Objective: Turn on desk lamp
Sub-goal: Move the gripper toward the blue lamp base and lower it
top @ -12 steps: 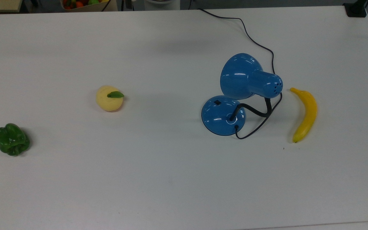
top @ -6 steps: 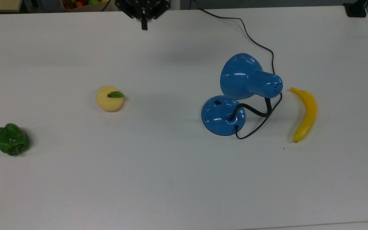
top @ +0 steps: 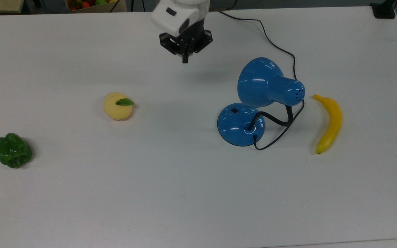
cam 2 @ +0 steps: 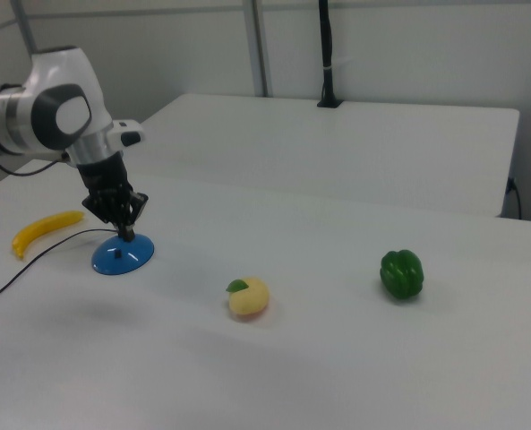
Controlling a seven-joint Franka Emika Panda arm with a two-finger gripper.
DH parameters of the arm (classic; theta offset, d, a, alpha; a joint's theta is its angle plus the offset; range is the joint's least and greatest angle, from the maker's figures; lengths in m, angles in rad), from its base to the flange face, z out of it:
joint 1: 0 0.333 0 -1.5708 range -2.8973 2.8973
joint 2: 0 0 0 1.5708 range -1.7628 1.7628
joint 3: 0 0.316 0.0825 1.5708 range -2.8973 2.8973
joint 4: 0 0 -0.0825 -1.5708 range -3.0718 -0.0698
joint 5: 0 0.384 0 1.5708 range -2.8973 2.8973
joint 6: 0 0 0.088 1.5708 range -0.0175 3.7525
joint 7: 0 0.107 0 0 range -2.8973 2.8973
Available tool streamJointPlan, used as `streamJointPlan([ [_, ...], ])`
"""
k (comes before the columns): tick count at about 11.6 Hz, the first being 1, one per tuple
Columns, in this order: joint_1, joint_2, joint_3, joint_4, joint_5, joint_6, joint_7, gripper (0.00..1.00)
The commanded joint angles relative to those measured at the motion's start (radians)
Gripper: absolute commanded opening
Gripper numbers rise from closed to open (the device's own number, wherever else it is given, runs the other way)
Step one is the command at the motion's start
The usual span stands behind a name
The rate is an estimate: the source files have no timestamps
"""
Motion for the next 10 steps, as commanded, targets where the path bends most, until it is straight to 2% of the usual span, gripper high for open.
streamJointPlan([
  [1,0.043,0.058,-0.004,-0.048,-0.007,0.119,-0.039,0.00],
  [4,0.066,0.135,-0.002,-0.046,-0.007,0.235,-0.041,0.00],
  [6,0.055,0.184,0.045,-0.043,-0.008,0.306,-0.042,0.00],
  [10,0.052,0.236,0.084,-0.040,-0.007,0.449,-0.044,0.00],
])
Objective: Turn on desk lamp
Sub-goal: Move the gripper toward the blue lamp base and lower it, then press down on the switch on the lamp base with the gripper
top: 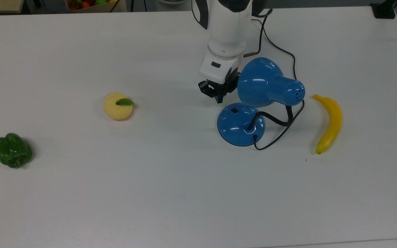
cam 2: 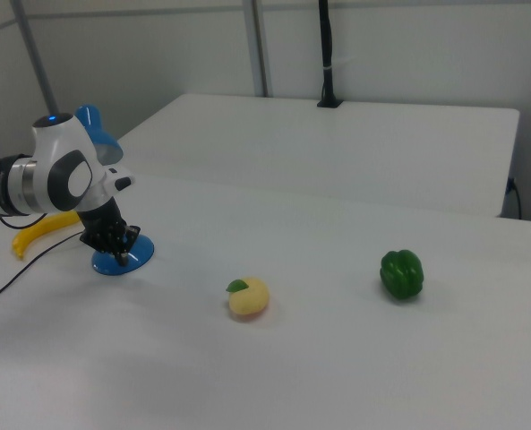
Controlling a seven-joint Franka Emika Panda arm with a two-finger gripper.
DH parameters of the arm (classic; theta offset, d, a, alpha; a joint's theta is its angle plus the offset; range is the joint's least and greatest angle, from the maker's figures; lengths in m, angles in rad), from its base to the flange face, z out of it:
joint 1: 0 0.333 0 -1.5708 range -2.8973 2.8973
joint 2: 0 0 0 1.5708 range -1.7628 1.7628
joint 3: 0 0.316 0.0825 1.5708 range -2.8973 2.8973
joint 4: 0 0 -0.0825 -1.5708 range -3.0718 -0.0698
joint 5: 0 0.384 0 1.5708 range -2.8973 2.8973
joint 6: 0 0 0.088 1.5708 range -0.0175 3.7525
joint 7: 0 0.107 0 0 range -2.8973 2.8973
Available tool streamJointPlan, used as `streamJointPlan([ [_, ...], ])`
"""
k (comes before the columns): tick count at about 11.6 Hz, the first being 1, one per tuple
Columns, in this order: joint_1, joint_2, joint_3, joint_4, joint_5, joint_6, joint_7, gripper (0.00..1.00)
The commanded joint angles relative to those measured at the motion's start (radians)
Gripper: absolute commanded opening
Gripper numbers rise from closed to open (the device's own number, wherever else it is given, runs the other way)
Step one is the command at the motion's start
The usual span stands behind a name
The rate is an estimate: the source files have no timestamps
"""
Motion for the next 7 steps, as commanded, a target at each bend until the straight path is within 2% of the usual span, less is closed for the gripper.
streamJointPlan([
  [1,-0.007,0.015,0.029,0.000,-0.005,0.088,-0.022,0.00],
  [7,-0.007,0.036,0.046,0.003,-0.005,0.152,-0.022,0.00],
])
